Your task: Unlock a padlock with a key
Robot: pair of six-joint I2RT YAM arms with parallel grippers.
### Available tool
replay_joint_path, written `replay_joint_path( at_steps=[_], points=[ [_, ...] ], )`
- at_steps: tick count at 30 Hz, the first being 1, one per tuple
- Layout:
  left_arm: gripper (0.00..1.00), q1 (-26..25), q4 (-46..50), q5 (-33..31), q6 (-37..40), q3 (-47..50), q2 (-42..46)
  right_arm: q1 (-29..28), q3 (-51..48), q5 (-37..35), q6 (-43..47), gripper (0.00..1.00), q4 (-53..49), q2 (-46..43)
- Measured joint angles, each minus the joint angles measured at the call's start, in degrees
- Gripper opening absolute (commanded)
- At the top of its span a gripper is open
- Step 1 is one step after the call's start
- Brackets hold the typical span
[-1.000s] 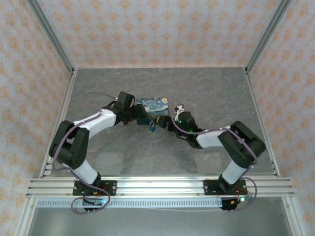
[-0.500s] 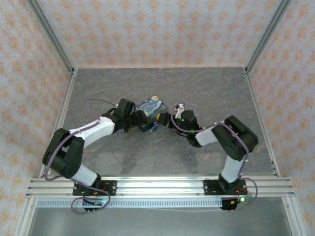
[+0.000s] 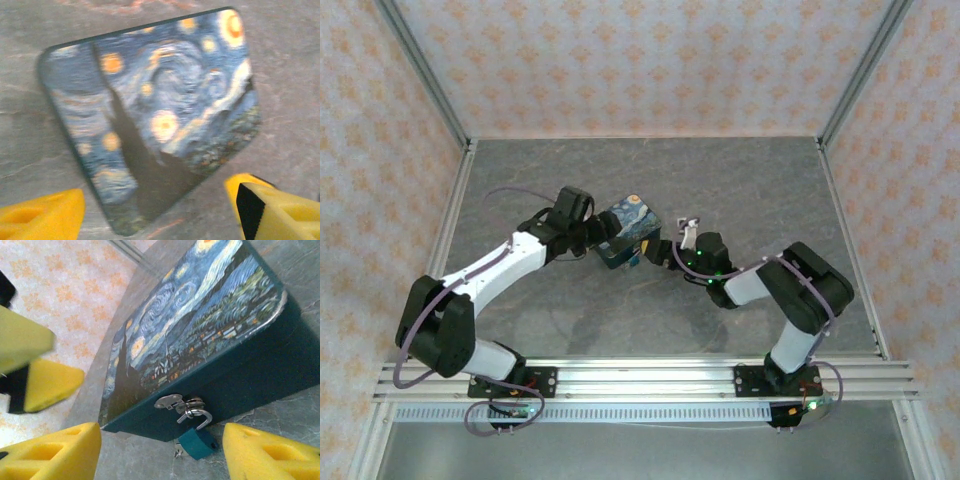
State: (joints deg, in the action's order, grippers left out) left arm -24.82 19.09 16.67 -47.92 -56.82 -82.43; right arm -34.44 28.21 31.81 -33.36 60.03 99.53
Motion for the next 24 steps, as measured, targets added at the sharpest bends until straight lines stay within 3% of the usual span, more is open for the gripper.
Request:
replay_joint_path(
  at_steps=[14, 24],
  points=[
    [0.78, -2.2, 0.0, 4.2, 1.5, -9.8, -12.4, 0.5, 5.5, 4.5, -1.7, 0.6, 5.2, 10.9],
    [0.78, -2.3, 0.0, 4.4, 1.5, -10.4, -14.2, 0.3, 6.9, 6.9, -3.8, 0.57, 7.8, 14.9]
  ],
)
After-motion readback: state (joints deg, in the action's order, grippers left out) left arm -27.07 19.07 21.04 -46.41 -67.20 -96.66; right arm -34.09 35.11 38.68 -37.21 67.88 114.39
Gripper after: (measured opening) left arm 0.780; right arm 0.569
